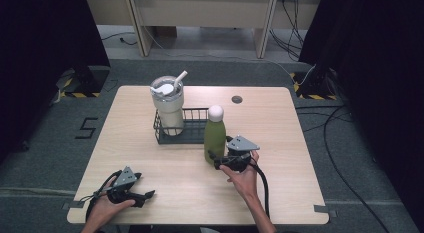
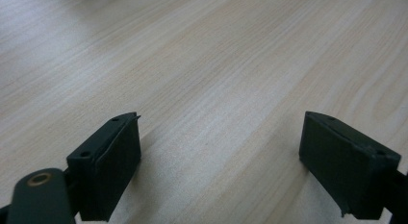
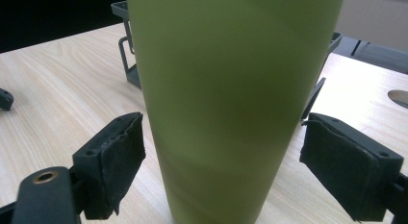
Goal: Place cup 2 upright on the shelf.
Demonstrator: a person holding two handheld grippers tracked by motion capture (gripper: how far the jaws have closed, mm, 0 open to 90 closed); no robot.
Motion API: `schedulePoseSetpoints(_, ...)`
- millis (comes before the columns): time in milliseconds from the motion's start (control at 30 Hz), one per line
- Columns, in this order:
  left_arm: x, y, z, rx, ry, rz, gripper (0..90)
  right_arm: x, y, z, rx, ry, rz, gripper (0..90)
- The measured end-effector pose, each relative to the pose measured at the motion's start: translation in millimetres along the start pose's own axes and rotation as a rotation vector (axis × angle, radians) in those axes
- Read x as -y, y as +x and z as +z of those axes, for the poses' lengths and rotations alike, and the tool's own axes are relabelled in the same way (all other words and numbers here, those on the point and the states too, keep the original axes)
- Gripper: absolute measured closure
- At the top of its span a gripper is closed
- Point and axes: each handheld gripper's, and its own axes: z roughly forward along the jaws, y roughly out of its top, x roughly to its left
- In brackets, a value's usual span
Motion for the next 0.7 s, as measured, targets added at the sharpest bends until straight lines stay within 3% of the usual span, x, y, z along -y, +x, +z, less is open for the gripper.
schedulePoseSetpoints(500, 0.4, -0.2, -0.3, 0.001, -0.002, 0.000, 13.9, 9.9, 0.1, 20.2, -0.018, -0.028, 0.027, 15.2)
schedulePoseSetpoints(700, 0.5, -0.2, -0.3, 0.000, -0.002, 0.000, 13.9, 15.8, -1.1, 28.0, -0.020, -0.013, 0.043, 16.0)
